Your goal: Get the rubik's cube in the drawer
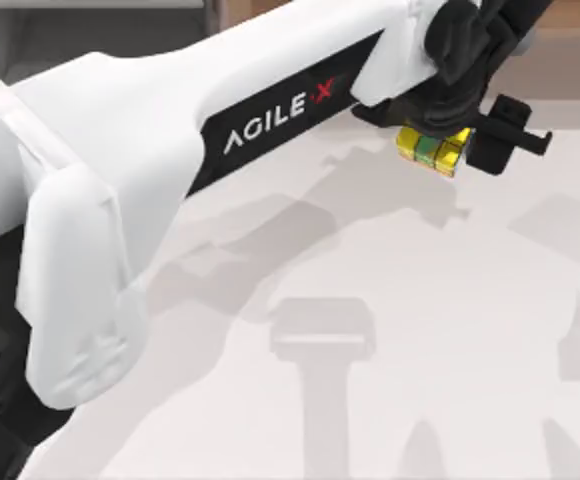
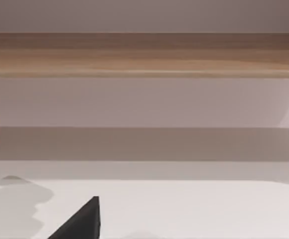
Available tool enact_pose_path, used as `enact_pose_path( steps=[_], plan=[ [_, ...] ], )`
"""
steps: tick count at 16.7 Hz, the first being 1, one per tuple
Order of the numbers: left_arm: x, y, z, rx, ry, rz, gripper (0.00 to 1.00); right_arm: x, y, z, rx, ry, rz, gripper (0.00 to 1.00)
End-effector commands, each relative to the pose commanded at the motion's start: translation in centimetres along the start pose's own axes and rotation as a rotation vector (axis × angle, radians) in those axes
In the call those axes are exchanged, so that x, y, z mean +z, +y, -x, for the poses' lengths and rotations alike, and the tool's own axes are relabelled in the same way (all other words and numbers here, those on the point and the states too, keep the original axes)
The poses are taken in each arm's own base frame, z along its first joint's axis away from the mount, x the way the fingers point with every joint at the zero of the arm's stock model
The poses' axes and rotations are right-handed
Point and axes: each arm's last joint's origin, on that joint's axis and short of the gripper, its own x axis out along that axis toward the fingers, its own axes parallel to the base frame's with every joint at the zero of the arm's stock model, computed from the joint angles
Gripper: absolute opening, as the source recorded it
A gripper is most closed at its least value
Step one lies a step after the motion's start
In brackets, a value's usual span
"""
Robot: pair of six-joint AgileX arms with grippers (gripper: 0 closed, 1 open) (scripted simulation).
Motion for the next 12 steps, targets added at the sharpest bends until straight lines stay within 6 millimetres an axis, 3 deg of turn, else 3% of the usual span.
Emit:
enact_pose_path(
  steps=[3, 6, 9, 12],
  plan=[
    [0.0, 3.1, 0.7, 0.015, 0.142, 0.023, 0.00, 0.0, 0.0, 0.0, 0.000, 0.000, 0.000, 1.00],
    [0.5, 8.0, 2.2, 0.036, 0.242, 0.071, 0.00, 0.0, 0.0, 0.0, 0.000, 0.000, 0.000, 1.00],
    [1.0, 14.9, 4.2, 0.065, 0.294, 0.144, 0.00, 0.0, 0.0, 0.0, 0.000, 0.000, 0.000, 1.00],
    [0.6, 23.3, 6.3, 0.107, 0.319, 0.233, 0.00, 0.0, 0.0, 0.0, 0.000, 0.000, 0.000, 1.00]
  ],
)
